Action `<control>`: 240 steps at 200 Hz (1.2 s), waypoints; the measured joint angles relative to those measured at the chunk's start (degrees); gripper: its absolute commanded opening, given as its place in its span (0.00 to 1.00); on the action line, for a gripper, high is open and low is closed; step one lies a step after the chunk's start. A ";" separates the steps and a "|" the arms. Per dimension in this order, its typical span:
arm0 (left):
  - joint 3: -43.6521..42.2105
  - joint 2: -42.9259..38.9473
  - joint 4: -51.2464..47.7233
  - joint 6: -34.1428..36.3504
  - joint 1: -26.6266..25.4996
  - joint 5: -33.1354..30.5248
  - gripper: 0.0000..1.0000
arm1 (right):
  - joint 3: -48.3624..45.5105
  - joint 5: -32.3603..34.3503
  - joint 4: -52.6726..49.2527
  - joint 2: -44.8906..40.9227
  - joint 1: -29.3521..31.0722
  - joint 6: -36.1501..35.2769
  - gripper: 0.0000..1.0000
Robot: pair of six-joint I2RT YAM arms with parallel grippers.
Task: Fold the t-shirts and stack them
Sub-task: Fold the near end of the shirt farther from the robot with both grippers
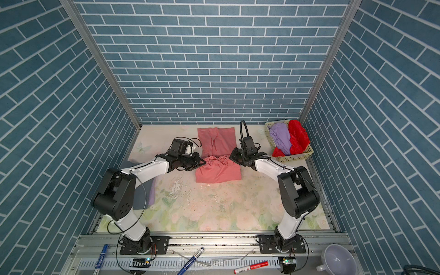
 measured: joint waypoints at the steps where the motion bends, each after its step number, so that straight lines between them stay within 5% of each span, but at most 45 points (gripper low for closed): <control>1: 0.22 0.37 0.11 0.00 0.09 0.04 0.13 | 0.07 -0.02 0.02 0.15 -0.07 0.00 0.00; 11: 1.79 2.86 0.59 0.15 0.81 0.61 0.23 | 1.25 -0.79 0.35 1.79 -0.90 0.04 0.01; 32: 4.61 6.64 1.81 -0.15 2.29 1.77 0.40 | 3.54 -2.78 2.01 4.76 -2.67 0.61 0.47; 48: 5.55 7.65 3.17 -0.68 3.89 2.34 0.47 | 5.57 -4.39 3.41 6.80 -4.26 0.63 0.59; 103: 7.67 5.07 6.05 -1.55 11.26 0.96 0.51 | 8.22 -5.35 5.75 5.79 -7.93 0.61 0.59; 176: -2.51 -4.96 4.20 0.85 7.65 0.76 0.54 | -1.60 -8.02 7.67 -1.42 -5.86 -0.24 0.53; 211: -11.76 -14.05 -1.40 3.15 3.98 -1.97 0.71 | -11.96 -7.08 5.55 -6.86 -3.39 -0.33 0.59; 233: -17.49 -20.44 -3.30 3.15 2.19 -3.32 0.98 | -18.29 -5.86 3.65 -13.09 -2.05 -0.11 0.64; 240: -19.06 -21.79 -3.52 2.91 1.73 -3.58 1.00 | -20.09 -5.64 3.34 -15.13 -1.73 0.31 0.66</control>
